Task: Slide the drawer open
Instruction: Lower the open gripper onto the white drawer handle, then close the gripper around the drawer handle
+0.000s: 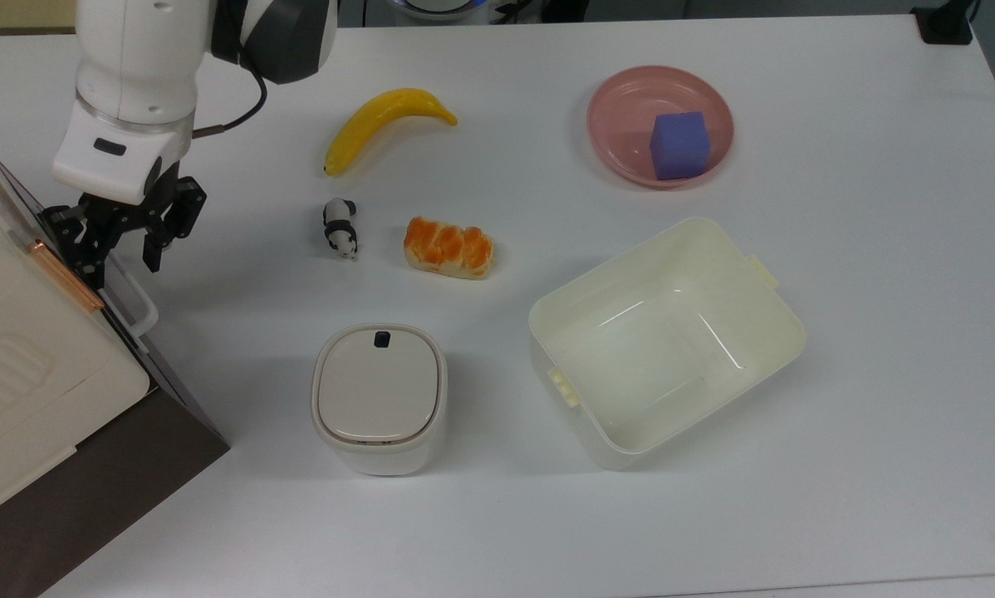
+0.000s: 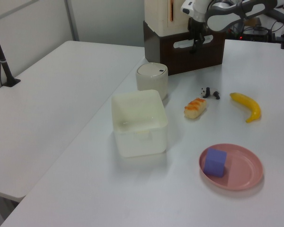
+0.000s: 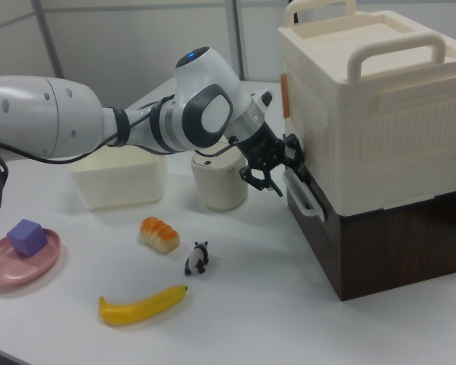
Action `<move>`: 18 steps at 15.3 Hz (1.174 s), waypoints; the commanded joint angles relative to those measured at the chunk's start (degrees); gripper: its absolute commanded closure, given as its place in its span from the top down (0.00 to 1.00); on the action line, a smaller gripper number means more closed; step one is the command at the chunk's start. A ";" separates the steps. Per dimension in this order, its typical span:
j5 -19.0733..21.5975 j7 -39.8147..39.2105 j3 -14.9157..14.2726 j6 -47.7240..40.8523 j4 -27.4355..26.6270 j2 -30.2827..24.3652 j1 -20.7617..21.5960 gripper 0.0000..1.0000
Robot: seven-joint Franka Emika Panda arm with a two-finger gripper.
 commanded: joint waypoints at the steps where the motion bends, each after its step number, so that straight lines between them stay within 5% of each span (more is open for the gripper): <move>1: -0.81 1.92 -0.10 -0.05 -2.20 -0.55 -0.02 0.55; 18: -0.37 2.89 0.34 -5.59 -1.59 -2.22 0.16 0.58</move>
